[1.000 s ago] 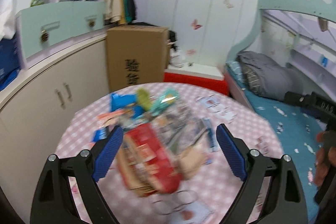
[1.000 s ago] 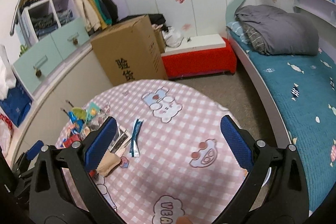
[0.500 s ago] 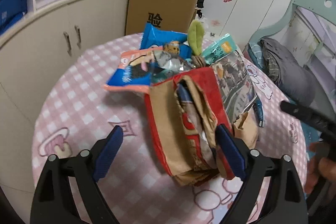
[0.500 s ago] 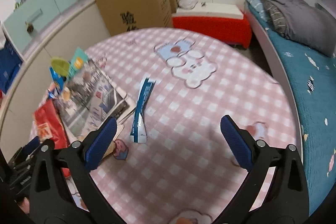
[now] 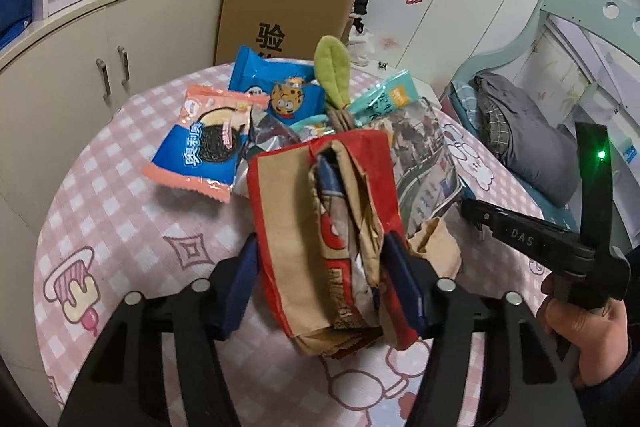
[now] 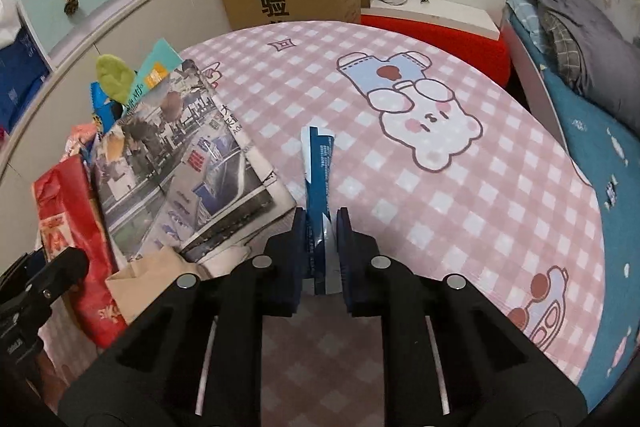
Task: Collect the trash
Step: 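Carry the red bag and blue tube to the bin and release both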
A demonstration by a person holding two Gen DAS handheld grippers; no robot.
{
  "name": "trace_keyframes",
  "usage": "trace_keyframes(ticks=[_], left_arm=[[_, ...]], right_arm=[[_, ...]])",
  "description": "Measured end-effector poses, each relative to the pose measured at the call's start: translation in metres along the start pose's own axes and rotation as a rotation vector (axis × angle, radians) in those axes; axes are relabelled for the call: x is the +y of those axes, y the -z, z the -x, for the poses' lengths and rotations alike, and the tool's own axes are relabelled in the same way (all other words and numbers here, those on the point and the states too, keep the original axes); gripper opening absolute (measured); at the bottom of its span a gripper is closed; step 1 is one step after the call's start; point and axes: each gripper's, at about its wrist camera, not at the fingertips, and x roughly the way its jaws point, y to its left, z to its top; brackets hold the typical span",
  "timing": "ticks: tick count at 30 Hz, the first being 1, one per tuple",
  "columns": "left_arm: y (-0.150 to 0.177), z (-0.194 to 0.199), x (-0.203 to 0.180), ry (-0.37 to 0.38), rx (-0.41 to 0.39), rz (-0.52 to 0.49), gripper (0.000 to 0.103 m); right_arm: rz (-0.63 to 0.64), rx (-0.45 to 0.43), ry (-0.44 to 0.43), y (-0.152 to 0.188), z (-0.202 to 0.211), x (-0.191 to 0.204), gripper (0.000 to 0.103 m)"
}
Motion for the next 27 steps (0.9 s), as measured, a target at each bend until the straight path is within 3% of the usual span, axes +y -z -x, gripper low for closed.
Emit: trace_keyframes(ticks=[13, 27], left_arm=[[0.001, 0.04, -0.026, 0.025, -0.088, -0.073, 0.06], [-0.027, 0.067, -0.117, 0.143, -0.176, -0.214, 0.06]], right_arm=[[-0.127, -0.108, -0.048, 0.011, 0.06, -0.052, 0.014], [-0.194, -0.268, -0.043, 0.014, 0.134, -0.105, 0.014]])
